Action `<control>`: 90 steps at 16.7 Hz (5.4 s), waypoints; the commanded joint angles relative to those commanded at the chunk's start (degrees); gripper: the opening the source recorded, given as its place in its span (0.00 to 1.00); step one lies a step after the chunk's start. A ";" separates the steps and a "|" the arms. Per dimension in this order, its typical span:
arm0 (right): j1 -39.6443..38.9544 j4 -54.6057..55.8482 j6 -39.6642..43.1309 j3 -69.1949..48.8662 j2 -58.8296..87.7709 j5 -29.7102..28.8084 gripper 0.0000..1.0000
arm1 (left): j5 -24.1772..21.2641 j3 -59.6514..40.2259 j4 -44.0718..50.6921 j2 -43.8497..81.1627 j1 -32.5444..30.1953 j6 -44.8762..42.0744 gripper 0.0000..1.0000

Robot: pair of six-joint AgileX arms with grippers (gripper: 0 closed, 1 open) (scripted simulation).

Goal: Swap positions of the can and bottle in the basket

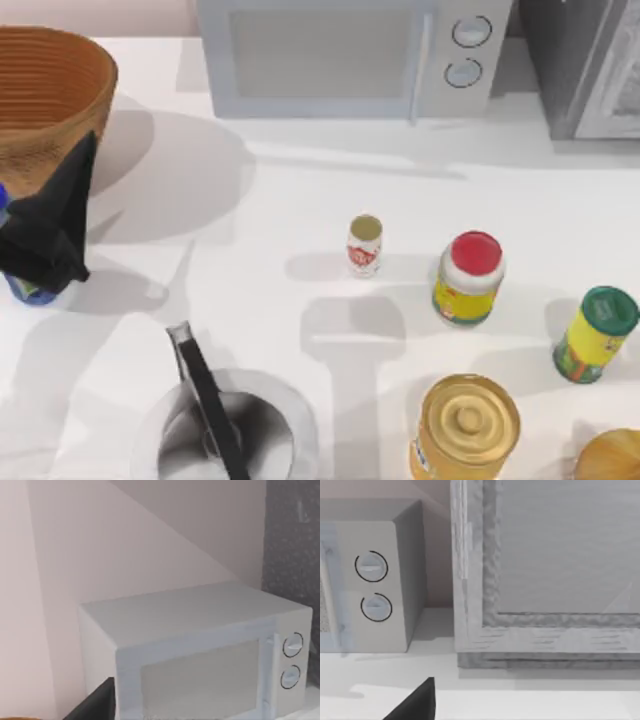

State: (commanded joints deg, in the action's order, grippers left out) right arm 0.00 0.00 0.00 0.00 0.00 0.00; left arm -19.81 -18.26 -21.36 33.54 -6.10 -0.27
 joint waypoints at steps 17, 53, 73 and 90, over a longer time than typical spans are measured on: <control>0.00 0.00 0.00 0.00 0.00 0.00 1.00 | 19.60 18.05 20.62 -32.68 5.90 0.24 1.00; 0.00 0.00 0.00 0.00 0.00 0.00 1.00 | 13.64 6.92 -56.83 72.39 10.36 -1.99 1.00; 0.00 0.00 0.00 0.00 0.00 0.00 1.00 | 14.25 2.31 -57.62 77.80 9.63 -1.79 0.10; 0.00 0.00 0.00 0.00 0.00 0.00 1.00 | 10.72 -1.99 -45.29 71.93 -1.84 -1.67 0.00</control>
State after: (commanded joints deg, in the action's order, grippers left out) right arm 0.00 0.00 0.00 0.00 0.00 0.00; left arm -9.08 -20.26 -66.65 105.46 -7.95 -1.93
